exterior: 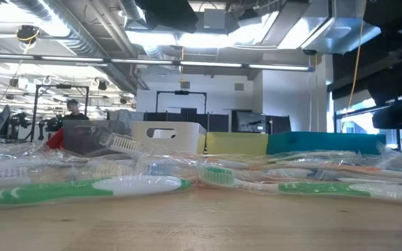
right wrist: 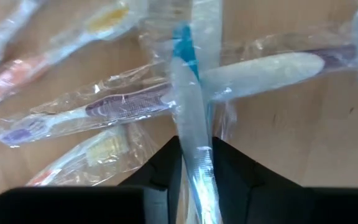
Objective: Pick & Place Toothbrushes
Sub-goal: Put the blue toothbrush into the yellow bin
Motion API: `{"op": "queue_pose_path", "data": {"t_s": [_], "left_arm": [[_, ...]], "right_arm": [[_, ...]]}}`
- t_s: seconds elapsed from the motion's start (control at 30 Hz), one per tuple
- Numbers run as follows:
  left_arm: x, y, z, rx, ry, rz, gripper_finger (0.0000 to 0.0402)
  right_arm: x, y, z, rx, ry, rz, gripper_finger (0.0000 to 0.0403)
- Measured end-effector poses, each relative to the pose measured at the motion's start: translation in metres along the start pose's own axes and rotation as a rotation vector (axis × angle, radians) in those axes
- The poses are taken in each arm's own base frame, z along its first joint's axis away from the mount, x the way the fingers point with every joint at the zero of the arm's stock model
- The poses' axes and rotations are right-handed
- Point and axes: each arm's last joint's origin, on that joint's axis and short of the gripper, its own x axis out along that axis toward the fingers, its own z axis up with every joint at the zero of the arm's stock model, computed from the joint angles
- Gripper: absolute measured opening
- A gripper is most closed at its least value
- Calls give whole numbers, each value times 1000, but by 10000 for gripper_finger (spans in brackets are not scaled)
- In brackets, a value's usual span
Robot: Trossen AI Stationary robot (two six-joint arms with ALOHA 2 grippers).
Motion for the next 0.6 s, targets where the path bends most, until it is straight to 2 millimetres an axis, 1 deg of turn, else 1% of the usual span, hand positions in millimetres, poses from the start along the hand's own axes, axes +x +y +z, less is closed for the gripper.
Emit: {"op": "queue_pose_path", "data": {"t_s": [0.2,0.47,0.6], "left_arm": [[0,0,0,-3,0,0,143],[0,0,0,-8,3,0,143],[0,0,0,-8,4,0,143]], "right_arm": [[-11,5,6,-25,-6,1,60],[-19,8,9,-29,-5,-20,29],[-30,11,12,-29,-9,-58,30]]}}
